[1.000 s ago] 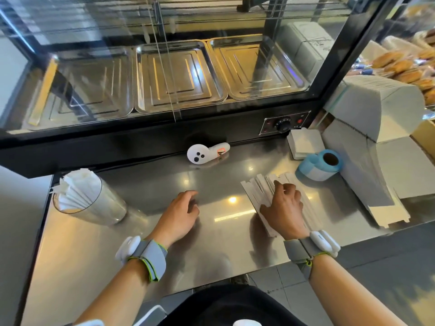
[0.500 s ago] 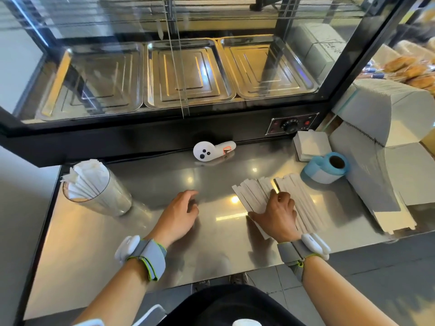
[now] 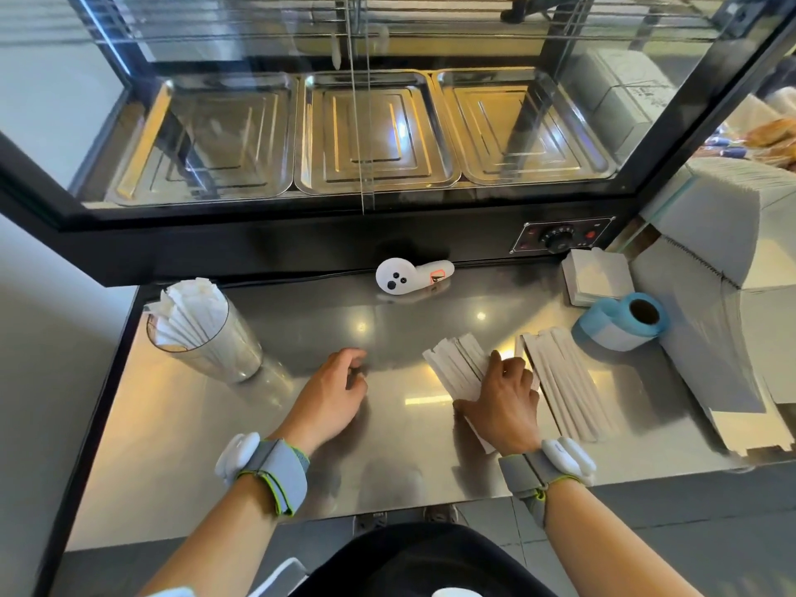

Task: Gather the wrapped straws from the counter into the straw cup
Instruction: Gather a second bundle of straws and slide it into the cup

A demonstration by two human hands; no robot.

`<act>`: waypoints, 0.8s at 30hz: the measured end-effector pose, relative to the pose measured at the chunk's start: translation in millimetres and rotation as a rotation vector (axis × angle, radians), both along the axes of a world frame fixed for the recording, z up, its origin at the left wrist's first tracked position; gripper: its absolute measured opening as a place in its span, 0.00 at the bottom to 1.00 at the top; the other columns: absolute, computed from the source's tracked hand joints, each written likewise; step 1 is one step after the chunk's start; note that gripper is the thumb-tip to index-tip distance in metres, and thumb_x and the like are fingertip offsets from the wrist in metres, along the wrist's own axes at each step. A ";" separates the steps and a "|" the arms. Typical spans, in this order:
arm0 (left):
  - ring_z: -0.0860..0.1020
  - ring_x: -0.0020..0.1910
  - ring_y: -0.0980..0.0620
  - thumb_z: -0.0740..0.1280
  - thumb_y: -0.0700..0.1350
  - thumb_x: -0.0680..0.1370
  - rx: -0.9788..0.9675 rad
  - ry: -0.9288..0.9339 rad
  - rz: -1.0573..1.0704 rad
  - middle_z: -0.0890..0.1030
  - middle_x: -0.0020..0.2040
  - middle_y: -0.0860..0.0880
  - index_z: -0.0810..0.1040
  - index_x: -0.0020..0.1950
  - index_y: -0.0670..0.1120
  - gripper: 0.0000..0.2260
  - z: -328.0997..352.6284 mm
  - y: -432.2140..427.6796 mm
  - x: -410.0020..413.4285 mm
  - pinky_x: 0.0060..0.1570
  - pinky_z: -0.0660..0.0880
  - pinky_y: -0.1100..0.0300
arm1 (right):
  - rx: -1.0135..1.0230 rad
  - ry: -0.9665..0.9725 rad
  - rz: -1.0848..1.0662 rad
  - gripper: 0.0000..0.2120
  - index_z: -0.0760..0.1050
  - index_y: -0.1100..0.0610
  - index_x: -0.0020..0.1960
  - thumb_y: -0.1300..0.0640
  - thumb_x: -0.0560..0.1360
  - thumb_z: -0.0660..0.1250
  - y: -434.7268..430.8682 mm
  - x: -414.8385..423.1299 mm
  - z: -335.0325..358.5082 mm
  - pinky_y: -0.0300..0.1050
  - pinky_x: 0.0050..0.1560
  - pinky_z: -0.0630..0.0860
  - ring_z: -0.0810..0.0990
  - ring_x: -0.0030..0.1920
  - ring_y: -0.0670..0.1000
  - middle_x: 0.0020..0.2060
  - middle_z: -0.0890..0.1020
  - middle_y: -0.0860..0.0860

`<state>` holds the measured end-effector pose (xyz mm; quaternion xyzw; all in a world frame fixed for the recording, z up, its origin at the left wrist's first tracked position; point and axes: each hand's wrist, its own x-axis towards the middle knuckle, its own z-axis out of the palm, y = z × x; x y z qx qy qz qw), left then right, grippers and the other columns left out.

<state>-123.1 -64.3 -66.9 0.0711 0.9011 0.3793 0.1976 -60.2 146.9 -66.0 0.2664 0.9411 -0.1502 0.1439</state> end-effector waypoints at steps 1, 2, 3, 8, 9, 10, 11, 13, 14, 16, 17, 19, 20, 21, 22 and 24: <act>0.75 0.61 0.48 0.61 0.40 0.77 0.002 0.001 0.003 0.77 0.62 0.45 0.71 0.64 0.45 0.16 0.3 0.0 0.2 0.62 0.68 0.59 | 0.004 0.005 0.011 0.34 0.60 0.59 0.73 0.50 0.73 0.70 -0.3 -1.1 0.0 0.53 0.65 0.68 0.67 0.66 0.59 0.65 0.68 0.58; 0.75 0.61 0.48 0.61 0.39 0.77 0.000 0.002 0.007 0.77 0.62 0.45 0.71 0.64 0.45 0.16 0.3 -0.8 0.7 0.63 0.68 0.58 | 0.007 0.007 0.029 0.29 0.62 0.59 0.71 0.53 0.74 0.68 -0.4 -3.1 0.0 0.52 0.64 0.70 0.69 0.65 0.59 0.64 0.69 0.58; 0.75 0.61 0.47 0.61 0.39 0.76 -0.004 0.003 0.009 0.77 0.62 0.45 0.71 0.64 0.45 0.16 0.5 -2.0 1.1 0.63 0.69 0.57 | 0.013 0.005 0.048 0.24 0.64 0.60 0.69 0.55 0.76 0.66 -0.4 -4.9 -0.3 0.51 0.63 0.71 0.71 0.64 0.59 0.62 0.71 0.58; 0.75 0.60 0.47 0.61 0.39 0.76 -0.003 0.004 0.019 0.77 0.62 0.45 0.71 0.63 0.45 0.15 1.3 -2.4 2.3 0.63 0.70 0.55 | 0.068 0.011 0.119 0.13 0.68 0.61 0.62 0.61 0.79 0.61 -2.1 -11.5 -4.4 0.51 0.56 0.77 0.78 0.57 0.58 0.57 0.78 0.57; 0.76 0.60 0.48 0.61 0.39 0.76 -0.004 0.006 0.021 0.77 0.61 0.45 0.72 0.63 0.45 0.15 1.4 -2.2 2.1 0.63 0.70 0.56 | 0.070 0.011 0.121 0.13 0.68 0.60 0.62 0.61 0.79 0.61 -2.6 -12.4 -6.1 0.51 0.56 0.77 0.78 0.56 0.58 0.56 0.78 0.57; 0.75 0.61 0.48 0.61 0.39 0.76 -0.007 0.007 0.022 0.77 0.61 0.45 0.72 0.63 0.44 0.15 1.6 -2.1 2.0 0.63 0.69 0.57 | 0.066 0.007 0.123 0.13 0.68 0.60 0.62 0.61 0.78 0.62 -2.3 -13.2 -8.0 0.51 0.56 0.77 0.78 0.56 0.57 0.57 0.78 0.57; 0.75 0.61 0.48 0.61 0.39 0.76 -0.008 0.009 0.024 0.77 0.61 0.45 0.72 0.63 0.44 0.15 2.2 -2.2 2.0 0.63 0.69 0.57 | 0.057 0.004 0.125 0.14 0.68 0.60 0.63 0.61 0.78 0.62 -1.0 -13.9 -9.9 0.51 0.56 0.78 0.78 0.56 0.57 0.57 0.77 0.57; 0.75 0.61 0.48 0.61 0.39 0.76 -0.012 0.010 0.027 0.77 0.61 0.45 0.72 0.63 0.44 0.15 3.2 -2.8 1.3 0.63 0.69 0.57 | 0.027 0.013 0.122 0.16 0.68 0.60 0.63 0.62 0.77 0.64 3.3 -14.6 -13.5 0.50 0.55 0.78 0.77 0.56 0.57 0.58 0.75 0.57; 0.75 0.61 0.48 0.61 0.39 0.77 -0.012 0.011 0.028 0.77 0.61 0.45 0.72 0.63 0.44 0.15 3.6 -3.2 0.9 0.63 0.69 0.57 | 0.013 0.027 0.112 0.16 0.68 0.60 0.63 0.63 0.76 0.64 5.8 -14.2 -15.0 0.50 0.54 0.77 0.76 0.57 0.58 0.58 0.74 0.57; 0.75 0.61 0.48 0.60 0.39 0.77 -0.013 0.012 0.034 0.77 0.62 0.45 0.72 0.63 0.44 0.15 4.1 -4.3 -0.4 0.64 0.69 0.56 | 0.016 0.056 0.095 0.16 0.68 0.60 0.63 0.63 0.75 0.63 9.4 -13.0 -17.5 0.50 0.52 0.76 0.73 0.57 0.58 0.59 0.70 0.58; 0.75 0.61 0.48 0.60 0.39 0.77 -0.014 0.013 0.036 0.77 0.62 0.45 0.72 0.63 0.44 0.15 3.9 -4.4 -0.9 0.64 0.69 0.56 | 0.030 0.065 0.086 0.16 0.68 0.60 0.62 0.63 0.75 0.63 10.4 -11.9 -18.2 0.50 0.52 0.75 0.72 0.58 0.59 0.58 0.69 0.59; 0.75 0.61 0.48 0.60 0.40 0.77 -0.017 0.014 0.036 0.77 0.62 0.45 0.72 0.63 0.45 0.14 3.7 -4.1 -1.8 0.64 0.69 0.56 | 0.046 0.076 0.068 0.16 0.67 0.60 0.62 0.64 0.75 0.62 10.5 -11.5 -18.7 0.51 0.53 0.74 0.71 0.57 0.60 0.57 0.70 0.59; 0.75 0.61 0.48 0.60 0.40 0.77 -0.015 0.014 0.036 0.77 0.62 0.45 0.72 0.63 0.45 0.14 3.6 -3.5 -1.7 0.63 0.69 0.57 | 0.035 0.078 0.062 0.15 0.67 0.60 0.61 0.65 0.75 0.62 10.5 -12.0 -18.3 0.51 0.53 0.75 0.72 0.57 0.60 0.56 0.71 0.59; 0.75 0.61 0.48 0.60 0.40 0.77 -0.012 0.017 0.036 0.77 0.62 0.45 0.72 0.63 0.45 0.14 3.3 -2.8 -1.4 0.63 0.69 0.57 | 0.019 0.076 0.064 0.14 0.66 0.60 0.60 0.65 0.75 0.62 10.7 -12.7 -17.3 0.52 0.52 0.75 0.74 0.56 0.60 0.55 0.72 0.60; 0.75 0.61 0.48 0.60 0.40 0.77 -0.008 0.021 0.037 0.77 0.61 0.45 0.72 0.62 0.44 0.14 3.0 -1.8 -1.6 0.63 0.69 0.58 | 0.005 0.069 0.066 0.14 0.65 0.61 0.60 0.66 0.75 0.62 11.1 -14.1 -16.1 0.52 0.52 0.76 0.75 0.55 0.60 0.55 0.74 0.60; 0.75 0.61 0.49 0.60 0.40 0.77 -0.008 0.023 0.035 0.77 0.61 0.45 0.72 0.62 0.44 0.14 2.7 -0.8 -1.9 0.63 0.68 0.58 | 0.004 0.037 0.062 0.13 0.66 0.61 0.60 0.66 0.76 0.62 11.2 -17.5 -14.3 0.51 0.53 0.76 0.77 0.55 0.60 0.55 0.76 0.60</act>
